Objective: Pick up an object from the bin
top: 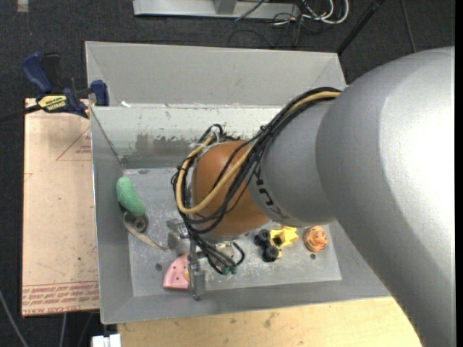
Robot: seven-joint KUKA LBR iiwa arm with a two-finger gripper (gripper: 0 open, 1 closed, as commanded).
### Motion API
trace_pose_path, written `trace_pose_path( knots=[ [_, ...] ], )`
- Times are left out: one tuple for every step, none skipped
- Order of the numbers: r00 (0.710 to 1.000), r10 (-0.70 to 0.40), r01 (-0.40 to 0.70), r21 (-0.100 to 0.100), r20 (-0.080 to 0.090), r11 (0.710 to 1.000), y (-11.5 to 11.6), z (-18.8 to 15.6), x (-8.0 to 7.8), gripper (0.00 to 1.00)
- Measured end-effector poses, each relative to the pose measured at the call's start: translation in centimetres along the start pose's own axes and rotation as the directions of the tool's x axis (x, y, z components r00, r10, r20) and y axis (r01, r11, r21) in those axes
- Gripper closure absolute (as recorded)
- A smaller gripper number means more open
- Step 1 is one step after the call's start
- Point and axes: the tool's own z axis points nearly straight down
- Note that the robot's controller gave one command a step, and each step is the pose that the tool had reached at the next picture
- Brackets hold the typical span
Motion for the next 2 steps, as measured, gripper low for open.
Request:
trace_pose_path(
  knots=[
    [0.993, -0.117, 0.117, -0.002, 0.004, 0.993, 0.97, -0.15, 1.13, 1.0],
    [0.993, -0.117, 0.117, -0.002, 0.004, 0.993, 0.97, -0.15, 1.13, 1.0]
  ],
)
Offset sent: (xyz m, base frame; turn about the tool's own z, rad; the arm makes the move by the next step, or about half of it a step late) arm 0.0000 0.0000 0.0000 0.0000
